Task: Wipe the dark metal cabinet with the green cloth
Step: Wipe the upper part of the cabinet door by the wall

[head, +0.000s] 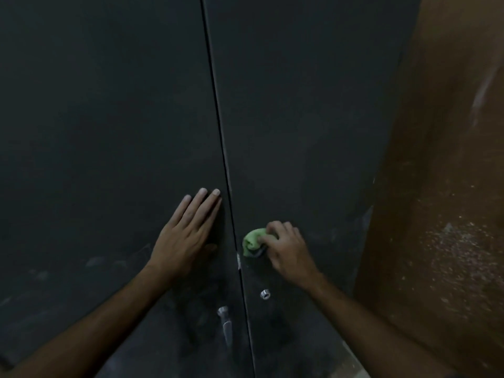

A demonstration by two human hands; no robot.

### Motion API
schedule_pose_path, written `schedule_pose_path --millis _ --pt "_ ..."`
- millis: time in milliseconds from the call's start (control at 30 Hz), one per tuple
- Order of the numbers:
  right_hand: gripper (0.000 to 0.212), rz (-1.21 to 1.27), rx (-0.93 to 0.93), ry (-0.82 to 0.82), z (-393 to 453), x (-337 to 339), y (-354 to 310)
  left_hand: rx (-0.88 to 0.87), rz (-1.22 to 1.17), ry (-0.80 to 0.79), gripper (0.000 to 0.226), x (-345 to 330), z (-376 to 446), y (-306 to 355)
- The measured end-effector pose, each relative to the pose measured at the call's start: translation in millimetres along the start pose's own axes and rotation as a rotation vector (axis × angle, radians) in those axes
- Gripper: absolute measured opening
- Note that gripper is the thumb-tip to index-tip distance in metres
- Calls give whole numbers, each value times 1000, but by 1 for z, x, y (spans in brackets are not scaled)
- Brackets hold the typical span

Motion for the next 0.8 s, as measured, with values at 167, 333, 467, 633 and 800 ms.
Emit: schedule_pose_path --millis 167,333,467,633,800 --pt "43 104 -270 379 43 30 35 74 -8 -11 99 2 -1 8" --pt "40 -50 282 48 14 -1 25 239 -84 25 86 3 -4 39" --pt "41 -70 151 77 -5 41 110 354 -239 23 86 1 3 75" --pt "47 -121 -233 333 10 120 228 489 -308 3 89 -6 14 99" --pt "42 -21 -526 335 -62 94 254 515 -269 -26 92 -8 12 103"
Point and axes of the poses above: each hand's wrist, its own z-axis towards the middle knuckle, its own x-axis out of the back of the hand, y = z × x, the point moved 6 cm from there along z, towards the middle knuckle, and after that the axes turned 13 degrees about x, right-handed, at the moved point
